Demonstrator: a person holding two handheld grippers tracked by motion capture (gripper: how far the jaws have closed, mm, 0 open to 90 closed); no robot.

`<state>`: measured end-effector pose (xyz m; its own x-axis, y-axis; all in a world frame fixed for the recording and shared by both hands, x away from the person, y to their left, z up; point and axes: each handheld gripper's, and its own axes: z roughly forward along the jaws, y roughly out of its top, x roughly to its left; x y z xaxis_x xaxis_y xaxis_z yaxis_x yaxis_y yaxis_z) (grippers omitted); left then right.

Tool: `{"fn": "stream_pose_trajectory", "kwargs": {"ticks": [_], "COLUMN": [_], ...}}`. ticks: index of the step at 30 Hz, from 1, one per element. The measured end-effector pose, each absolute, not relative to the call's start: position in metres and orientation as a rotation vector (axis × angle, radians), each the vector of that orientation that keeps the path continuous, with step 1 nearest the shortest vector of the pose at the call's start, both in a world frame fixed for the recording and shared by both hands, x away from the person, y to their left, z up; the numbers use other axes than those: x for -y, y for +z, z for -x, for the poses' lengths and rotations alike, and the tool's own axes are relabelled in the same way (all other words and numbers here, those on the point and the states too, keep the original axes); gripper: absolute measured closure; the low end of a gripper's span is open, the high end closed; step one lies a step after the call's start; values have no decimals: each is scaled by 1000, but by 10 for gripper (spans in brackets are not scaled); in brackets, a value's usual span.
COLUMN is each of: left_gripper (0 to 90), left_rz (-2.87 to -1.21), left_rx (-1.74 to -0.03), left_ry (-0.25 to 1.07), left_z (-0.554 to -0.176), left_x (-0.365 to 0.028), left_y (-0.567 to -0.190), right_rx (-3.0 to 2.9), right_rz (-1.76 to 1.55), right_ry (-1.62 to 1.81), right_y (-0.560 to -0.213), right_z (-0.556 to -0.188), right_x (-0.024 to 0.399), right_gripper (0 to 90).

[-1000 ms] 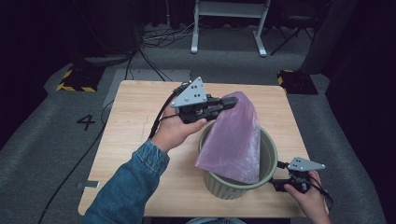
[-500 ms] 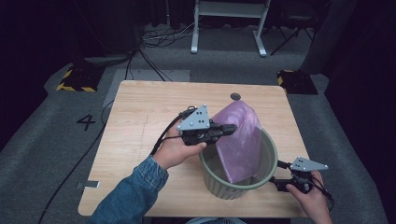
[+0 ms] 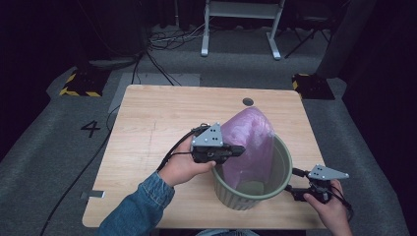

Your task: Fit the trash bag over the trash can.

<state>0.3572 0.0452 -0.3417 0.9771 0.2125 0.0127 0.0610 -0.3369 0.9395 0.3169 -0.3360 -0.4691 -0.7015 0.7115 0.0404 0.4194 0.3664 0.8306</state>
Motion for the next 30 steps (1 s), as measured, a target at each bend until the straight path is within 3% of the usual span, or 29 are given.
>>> {"fn": "stream_pose_trajectory", "kwargs": {"ticks": [8,18,30], "left_gripper": [864,841,810], "left_rz": [-1902,-1878,-1877], "left_rx": [-229,-227,-222], "left_ry": [168,204,153], "left_z": [-355,-355,-358], "left_x": [-47,-40,-37], "left_y": [-342,-346,-346], "right_rx": [-2278,-2271,-2318], "right_rz": [-1002,-938,-804], "right_ry": [1308,1359,1409], "right_y": [-446,-392,-356], "right_z": [-319,-331,-352], "right_x": [348,353,345], "right_gripper": [263,264,264]}}
